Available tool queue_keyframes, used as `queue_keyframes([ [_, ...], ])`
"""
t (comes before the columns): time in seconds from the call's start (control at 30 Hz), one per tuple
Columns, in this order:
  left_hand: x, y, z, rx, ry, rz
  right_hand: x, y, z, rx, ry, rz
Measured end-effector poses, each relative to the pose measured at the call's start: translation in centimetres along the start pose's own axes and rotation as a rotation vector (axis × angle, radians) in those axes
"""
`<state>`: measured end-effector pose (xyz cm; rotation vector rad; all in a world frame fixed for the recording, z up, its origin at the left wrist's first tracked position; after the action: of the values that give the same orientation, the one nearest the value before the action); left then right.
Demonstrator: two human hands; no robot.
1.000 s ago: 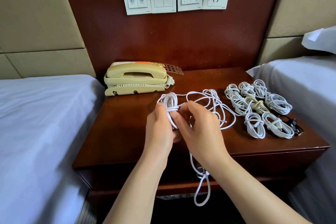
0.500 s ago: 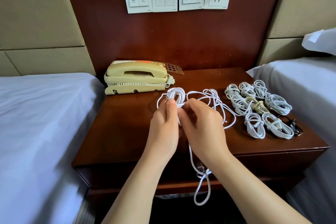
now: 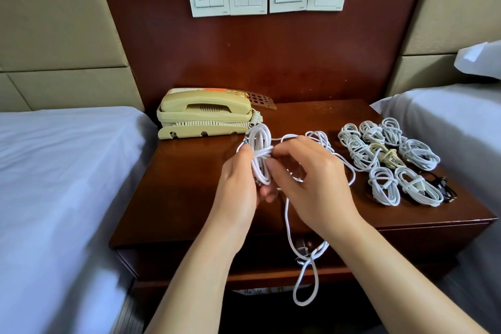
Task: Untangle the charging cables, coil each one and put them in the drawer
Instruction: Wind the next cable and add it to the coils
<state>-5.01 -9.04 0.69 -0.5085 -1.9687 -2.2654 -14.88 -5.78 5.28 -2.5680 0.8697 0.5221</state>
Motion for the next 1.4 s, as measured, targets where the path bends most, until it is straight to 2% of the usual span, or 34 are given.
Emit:
queue_keyframes([
  [0.17, 0.2, 0.2, 0.2, -0.032, -0.043, -0.017, -0.3, 0.1, 0.0, 0.015, -0.002, -0.068],
  [0.37, 0.5, 0.2, 0.8, -0.041, 0.013, -0.143, -0.5, -0.1, 0.3, -0.007, 0.076, -0.039],
  [0.57, 0.9, 0.5, 1.1, 0.003, 0.048, -0.183, -0.8, -0.3, 0.6, 0.057, 0.145, -0.057],
  [0.77, -0.1, 1.2, 0.9, 0.0, 0.015, -0.076, 0.1, -0.7, 0.3, 0.001, 0.021, -0.136],
  [1.03, -0.6, 0.2, 0.3, -0.095, -0.008, -0.069, 0.2, -1.0, 0.0, -0.149, -0.079, 0.005],
  [1.2, -0.5, 0.0, 0.5, -0.125, 0.007, -0.098, 0.0, -1.8, 0.1, -0.225, -0.052, 0.117],
  [1.4, -0.7, 0.1, 0.8, -0.116, 0.103, -0.127, -0.3, -2.5, 0.4, -0.195, 0.046, 0.166],
])
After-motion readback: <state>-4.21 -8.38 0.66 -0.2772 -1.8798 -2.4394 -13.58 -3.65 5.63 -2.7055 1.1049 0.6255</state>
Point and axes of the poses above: each hand's wrist, its own z-axis away from the middle knuckle, its own x-axis out of the palm, y = z × x, the point moved 8 cm from there along -z, towards the middle knuckle, and after that the axes turned 14 degrees about -x, right-handed, at the moved point
